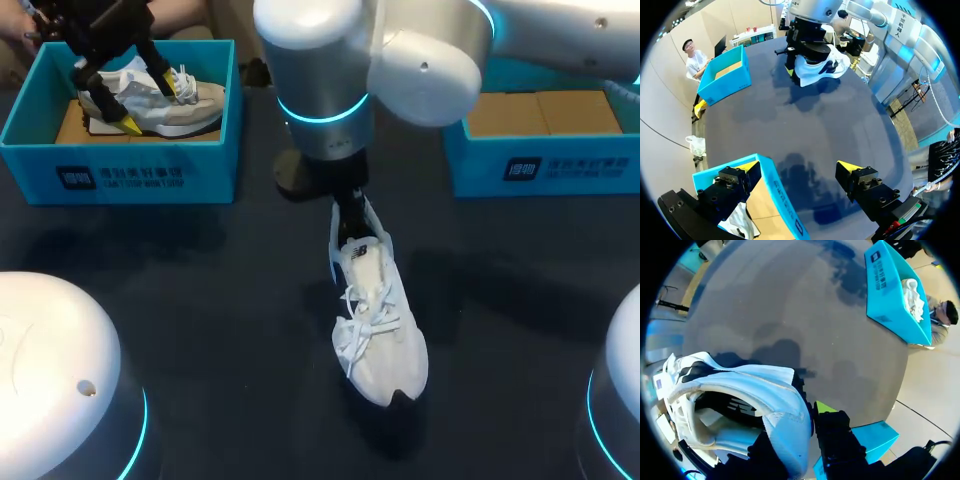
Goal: Take the shoe out of the shoebox, open the shoe tongue, remove and reinsert the insole, then place the shoe into the shoebox
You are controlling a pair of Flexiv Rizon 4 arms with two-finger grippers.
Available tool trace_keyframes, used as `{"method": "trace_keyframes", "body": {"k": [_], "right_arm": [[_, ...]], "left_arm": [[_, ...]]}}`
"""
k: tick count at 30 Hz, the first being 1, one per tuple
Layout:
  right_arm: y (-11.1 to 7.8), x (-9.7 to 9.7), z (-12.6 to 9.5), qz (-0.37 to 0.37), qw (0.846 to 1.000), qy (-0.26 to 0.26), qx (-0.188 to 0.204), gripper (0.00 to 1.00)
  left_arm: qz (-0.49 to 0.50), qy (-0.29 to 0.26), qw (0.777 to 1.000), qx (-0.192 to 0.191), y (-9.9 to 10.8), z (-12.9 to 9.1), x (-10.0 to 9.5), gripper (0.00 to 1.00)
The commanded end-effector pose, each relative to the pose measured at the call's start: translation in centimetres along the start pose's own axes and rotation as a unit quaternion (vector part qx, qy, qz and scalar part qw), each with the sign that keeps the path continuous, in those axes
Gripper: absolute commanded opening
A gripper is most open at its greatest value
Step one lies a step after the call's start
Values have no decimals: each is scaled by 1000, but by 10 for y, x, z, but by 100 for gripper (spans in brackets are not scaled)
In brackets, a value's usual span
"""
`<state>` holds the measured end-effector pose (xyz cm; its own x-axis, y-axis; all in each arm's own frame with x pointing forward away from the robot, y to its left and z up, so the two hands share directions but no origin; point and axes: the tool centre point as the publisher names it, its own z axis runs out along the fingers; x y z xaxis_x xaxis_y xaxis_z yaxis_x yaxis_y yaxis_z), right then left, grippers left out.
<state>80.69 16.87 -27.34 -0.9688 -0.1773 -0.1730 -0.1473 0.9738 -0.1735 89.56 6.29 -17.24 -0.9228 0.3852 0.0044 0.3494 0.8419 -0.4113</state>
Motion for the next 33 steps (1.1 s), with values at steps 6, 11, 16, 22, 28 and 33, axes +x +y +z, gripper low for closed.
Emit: {"method": "trace_keyframes", "body": {"k": [6,11,16,22,28,33], "right_arm": [[-77,-47,-26,-17,999,-18,33,0],[-119,-71,-40,-34,998,-31,39,0],[-168,-101,-49,-52,996,-22,69,0],[-177,-107,-49,-51,996,-23,63,0],[-177,-107,-49,-51,996,-23,63,0],[-177,-107,-46,-54,996,-16,63,0]], "left_arm": [[0,0,1000,-1,0,0,0,100],[0,0,1000,-1,0,0,0,100],[0,0,1000,-1,0,0,0,100],[0,0,1000,-1,0,0,0,100],[0,0,1000,-1,0,0,0,100],[0,0,1000,-1,0,0,0,100]]}}
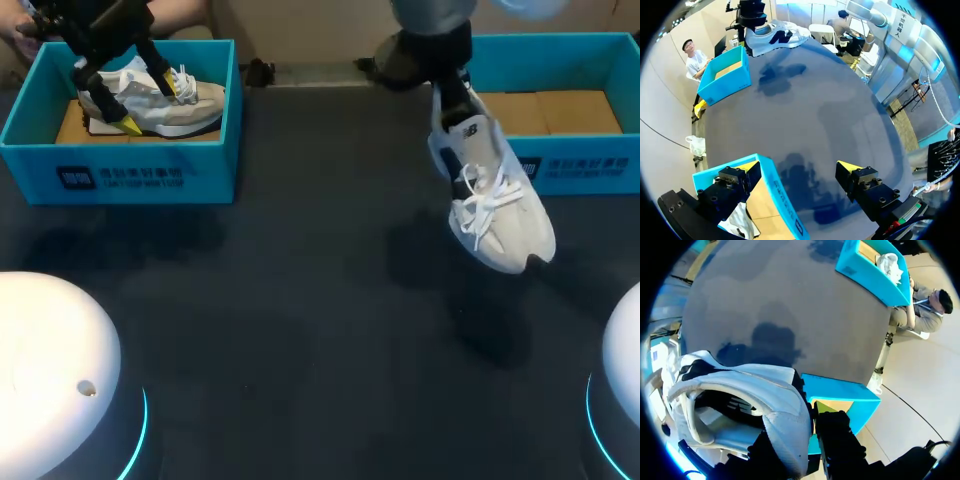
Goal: Take the shoe out of the shoebox, open the shoe tongue, remove and reinsert the insole, then place the shoe into the shoebox
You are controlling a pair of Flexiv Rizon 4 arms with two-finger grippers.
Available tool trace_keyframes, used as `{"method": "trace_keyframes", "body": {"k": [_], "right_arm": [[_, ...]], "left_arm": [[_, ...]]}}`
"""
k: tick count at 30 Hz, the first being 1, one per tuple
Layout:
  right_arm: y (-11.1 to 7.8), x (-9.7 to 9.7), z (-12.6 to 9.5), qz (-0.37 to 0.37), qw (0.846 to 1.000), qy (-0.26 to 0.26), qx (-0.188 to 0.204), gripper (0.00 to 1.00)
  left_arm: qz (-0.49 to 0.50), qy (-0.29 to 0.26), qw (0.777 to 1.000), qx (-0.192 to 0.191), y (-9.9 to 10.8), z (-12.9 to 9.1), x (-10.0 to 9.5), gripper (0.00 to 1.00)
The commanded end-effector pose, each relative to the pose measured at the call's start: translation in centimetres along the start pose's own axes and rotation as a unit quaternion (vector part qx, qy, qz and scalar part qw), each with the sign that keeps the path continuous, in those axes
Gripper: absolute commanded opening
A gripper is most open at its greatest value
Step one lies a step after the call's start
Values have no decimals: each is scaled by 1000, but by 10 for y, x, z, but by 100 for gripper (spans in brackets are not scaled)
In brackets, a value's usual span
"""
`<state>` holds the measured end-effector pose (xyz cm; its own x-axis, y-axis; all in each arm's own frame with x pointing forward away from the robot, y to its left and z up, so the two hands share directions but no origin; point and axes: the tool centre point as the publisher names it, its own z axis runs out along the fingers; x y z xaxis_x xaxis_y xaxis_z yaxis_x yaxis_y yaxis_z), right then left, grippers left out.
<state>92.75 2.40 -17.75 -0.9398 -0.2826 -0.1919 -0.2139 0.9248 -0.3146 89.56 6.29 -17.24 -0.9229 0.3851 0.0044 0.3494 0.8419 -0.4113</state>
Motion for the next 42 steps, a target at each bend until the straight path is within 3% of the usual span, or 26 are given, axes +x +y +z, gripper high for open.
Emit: {"method": "trace_keyframes", "body": {"k": [1,8,12,17,22,26,42], "right_arm": [[-7,-1,4,4,1000,-1,-7,0],[-93,-32,-3,-4,999,-17,40,0],[-138,-53,-5,-11,998,-36,40,0],[-176,-79,-7,-32,997,-44,59,0],[-200,-103,1,-42,996,-47,61,0],[-219,-122,6,-17,998,-50,39,0],[-225,-126,9,-9,998,-49,30,0]], "left_arm": [[0,0,1000,-1,0,0,0,100],[0,0,1000,-1,0,0,0,100],[0,0,1000,-1,0,0,0,100],[0,0,1000,-1,0,0,0,100],[0,0,1000,-1,0,0,0,100],[0,0,1000,-1,0,0,0,100],[0,0,1000,-1,0,0,0,100]]}}
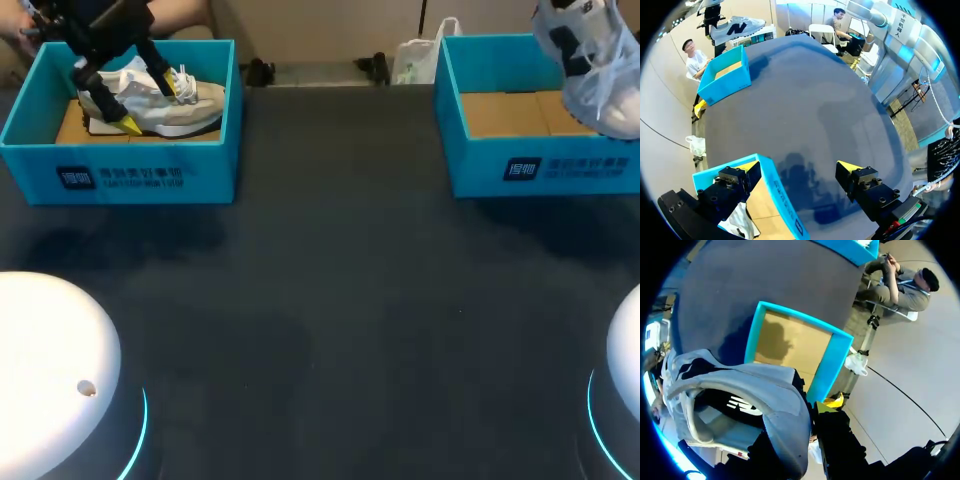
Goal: Take the shoe out of the shoebox, open the shoe tongue, remove and reinsert the insole, then place the shoe into the shoebox
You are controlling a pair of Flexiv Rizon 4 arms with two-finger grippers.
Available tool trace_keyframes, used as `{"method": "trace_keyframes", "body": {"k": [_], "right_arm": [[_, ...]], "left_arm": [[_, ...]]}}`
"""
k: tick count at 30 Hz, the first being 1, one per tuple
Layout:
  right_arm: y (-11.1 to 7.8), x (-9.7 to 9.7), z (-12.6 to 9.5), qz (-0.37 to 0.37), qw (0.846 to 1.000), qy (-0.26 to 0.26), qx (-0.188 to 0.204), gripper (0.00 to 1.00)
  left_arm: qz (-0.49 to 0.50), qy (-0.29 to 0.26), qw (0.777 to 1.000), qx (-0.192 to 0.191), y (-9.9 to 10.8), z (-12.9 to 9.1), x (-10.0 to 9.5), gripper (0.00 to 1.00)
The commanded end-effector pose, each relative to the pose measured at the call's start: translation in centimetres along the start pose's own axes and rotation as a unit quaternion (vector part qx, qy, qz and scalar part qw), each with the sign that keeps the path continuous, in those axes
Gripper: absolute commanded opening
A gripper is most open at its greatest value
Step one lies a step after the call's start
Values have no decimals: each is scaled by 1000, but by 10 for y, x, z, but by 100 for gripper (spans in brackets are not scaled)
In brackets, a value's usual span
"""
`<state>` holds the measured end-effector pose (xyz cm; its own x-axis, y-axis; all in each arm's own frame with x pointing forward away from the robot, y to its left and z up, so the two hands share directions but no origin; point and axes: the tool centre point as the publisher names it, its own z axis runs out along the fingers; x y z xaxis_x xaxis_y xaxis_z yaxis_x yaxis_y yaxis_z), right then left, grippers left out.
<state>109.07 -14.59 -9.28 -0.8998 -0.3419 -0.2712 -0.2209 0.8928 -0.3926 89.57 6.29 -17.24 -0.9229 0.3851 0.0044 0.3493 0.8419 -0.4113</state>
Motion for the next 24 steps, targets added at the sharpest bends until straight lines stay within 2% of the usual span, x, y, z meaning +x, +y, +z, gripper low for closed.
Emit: {"method": "trace_keyframes", "body": {"k": [1,2,7,11,14,15,19,22,24], "right_arm": [[-12,-9,6,17,1000,-1,-11,0],[-20,-14,10,25,999,-4,-23,0],[-49,-38,28,15,1000,-5,-19,0],[-64,-54,44,11,999,-8,-38,0],[-71,-64,56,14,998,9,-53,0],[-73,-67,60,22,998,19,-47,0],[-86,-65,67,117,992,32,-43,0],[-97,-55,67,220,974,42,-21,0],[-104,-45,66,289,956,48,-7,0]], "left_arm": [[0,0,1000,-1,0,0,0,100],[0,0,1000,-1,0,0,0,100],[0,0,1000,-1,0,0,0,100],[0,0,1000,-1,0,0,0,100],[0,0,1000,-1,0,0,0,100],[0,0,1000,-1,0,0,0,100],[0,0,1000,-1,0,0,0,100],[0,0,1000,-1,0,0,0,100],[0,0,1000,-1,0,0,0,100]]}}
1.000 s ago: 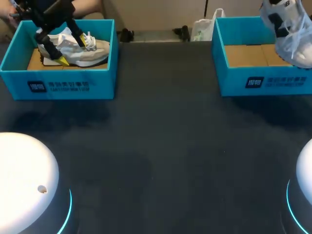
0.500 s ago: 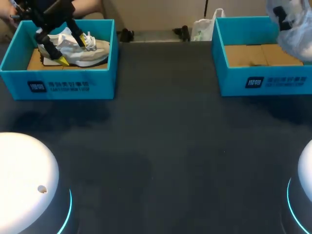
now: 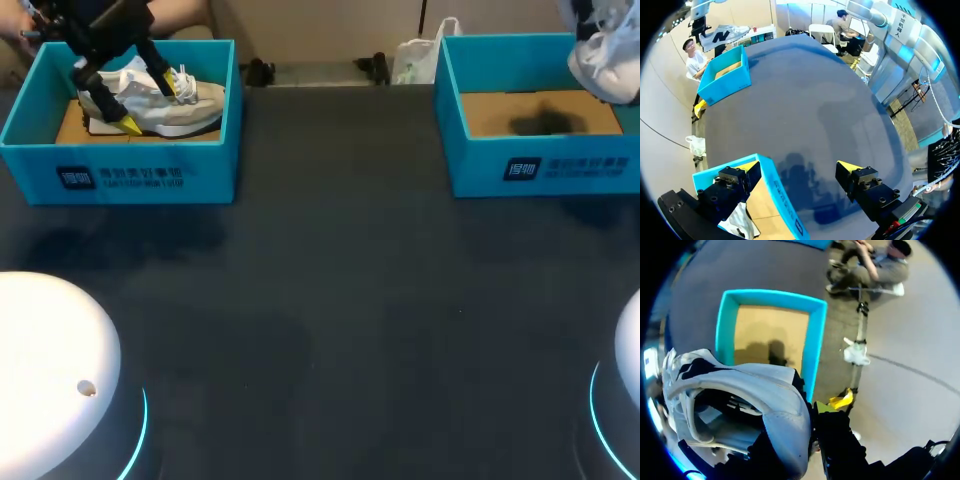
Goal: Take the shoe out of the shoebox, open the shoe tongue, remove and reinsert the insole, then place the shoe into the shoebox
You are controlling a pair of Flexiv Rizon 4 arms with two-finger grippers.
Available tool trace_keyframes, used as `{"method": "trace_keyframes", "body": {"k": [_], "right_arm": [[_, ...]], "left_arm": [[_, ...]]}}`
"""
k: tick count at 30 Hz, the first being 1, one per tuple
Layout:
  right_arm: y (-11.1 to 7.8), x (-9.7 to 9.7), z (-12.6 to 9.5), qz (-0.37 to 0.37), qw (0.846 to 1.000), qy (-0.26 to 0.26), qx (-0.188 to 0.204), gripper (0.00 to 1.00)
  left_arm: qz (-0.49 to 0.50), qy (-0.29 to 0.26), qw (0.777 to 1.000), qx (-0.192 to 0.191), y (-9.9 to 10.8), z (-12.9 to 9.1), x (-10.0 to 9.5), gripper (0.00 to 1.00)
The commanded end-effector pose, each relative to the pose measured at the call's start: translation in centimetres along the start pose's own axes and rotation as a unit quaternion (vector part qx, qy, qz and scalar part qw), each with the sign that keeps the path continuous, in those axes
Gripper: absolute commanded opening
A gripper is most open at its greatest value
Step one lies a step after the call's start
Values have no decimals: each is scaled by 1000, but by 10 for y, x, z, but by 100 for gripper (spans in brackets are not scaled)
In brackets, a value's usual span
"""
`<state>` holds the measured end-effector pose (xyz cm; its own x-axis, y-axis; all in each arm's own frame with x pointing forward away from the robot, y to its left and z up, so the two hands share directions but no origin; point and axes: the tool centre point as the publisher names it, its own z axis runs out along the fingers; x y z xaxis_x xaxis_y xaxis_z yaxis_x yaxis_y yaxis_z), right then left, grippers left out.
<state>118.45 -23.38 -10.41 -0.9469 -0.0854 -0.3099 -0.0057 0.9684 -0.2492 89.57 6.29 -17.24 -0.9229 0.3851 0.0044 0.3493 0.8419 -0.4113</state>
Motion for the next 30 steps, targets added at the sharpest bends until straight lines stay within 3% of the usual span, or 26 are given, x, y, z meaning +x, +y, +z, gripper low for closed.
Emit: {"method": "trace_keyframes", "body": {"k": [1,5,7,21,24,29,30], "right_arm": [[-14,9,-5,201,978,20,44,0],[-25,37,-7,314,946,20,73,0],[-26,47,-8,330,937,39,104,0],[-26,47,-8,330,937,39,104,0],[-44,43,-4,400,910,40,103,0],[-60,52,2,487,865,40,115,0],[-61,53,3,492,863,40,111,0]], "left_arm": [[0,0,1000,-1,0,0,0,100],[0,0,1000,-1,0,0,0,100],[0,0,1000,-1,0,0,0,100],[0,0,1000,-1,0,0,0,100],[0,0,1000,-1,0,0,0,100],[0,0,1000,-1,0,0,0,100],[0,0,1000,-1,0,0,0,100]]}}
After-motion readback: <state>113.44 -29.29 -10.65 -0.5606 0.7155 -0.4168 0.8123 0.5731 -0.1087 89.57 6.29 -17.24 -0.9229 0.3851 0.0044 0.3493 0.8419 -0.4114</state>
